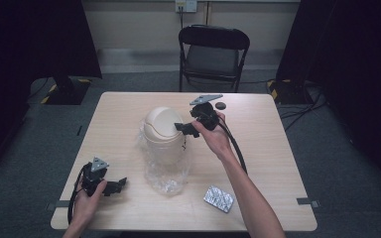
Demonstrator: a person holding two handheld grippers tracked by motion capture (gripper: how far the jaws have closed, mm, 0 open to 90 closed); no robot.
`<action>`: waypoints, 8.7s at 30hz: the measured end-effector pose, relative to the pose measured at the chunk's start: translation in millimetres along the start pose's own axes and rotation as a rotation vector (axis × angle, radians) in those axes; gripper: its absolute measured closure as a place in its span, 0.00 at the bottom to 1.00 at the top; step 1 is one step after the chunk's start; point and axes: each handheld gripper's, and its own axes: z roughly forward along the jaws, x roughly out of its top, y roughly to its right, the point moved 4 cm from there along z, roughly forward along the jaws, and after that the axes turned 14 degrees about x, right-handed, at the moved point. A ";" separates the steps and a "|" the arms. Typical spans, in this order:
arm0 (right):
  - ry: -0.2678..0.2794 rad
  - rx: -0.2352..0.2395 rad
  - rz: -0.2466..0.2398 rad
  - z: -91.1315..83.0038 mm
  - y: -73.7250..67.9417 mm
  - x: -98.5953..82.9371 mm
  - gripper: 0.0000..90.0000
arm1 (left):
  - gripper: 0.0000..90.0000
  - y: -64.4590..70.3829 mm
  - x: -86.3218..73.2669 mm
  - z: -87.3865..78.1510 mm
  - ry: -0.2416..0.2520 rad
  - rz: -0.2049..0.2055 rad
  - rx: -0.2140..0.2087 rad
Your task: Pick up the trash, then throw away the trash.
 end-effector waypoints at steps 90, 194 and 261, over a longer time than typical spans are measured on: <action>0.001 -0.047 0.114 -96.8 1.6 -113.7 0.27 | 0.00 -0.4 0.3 0.4 0.000 0.007 -0.003; -0.038 0.002 0.099 -93.9 -58.6 -194.2 0.38 | 0.00 -0.3 0.4 0.6 -0.001 0.007 -0.006; 0.017 0.114 -0.029 -40.9 -32.6 -36.5 0.38 | 0.00 0.1 0.0 0.1 0.001 0.009 -0.007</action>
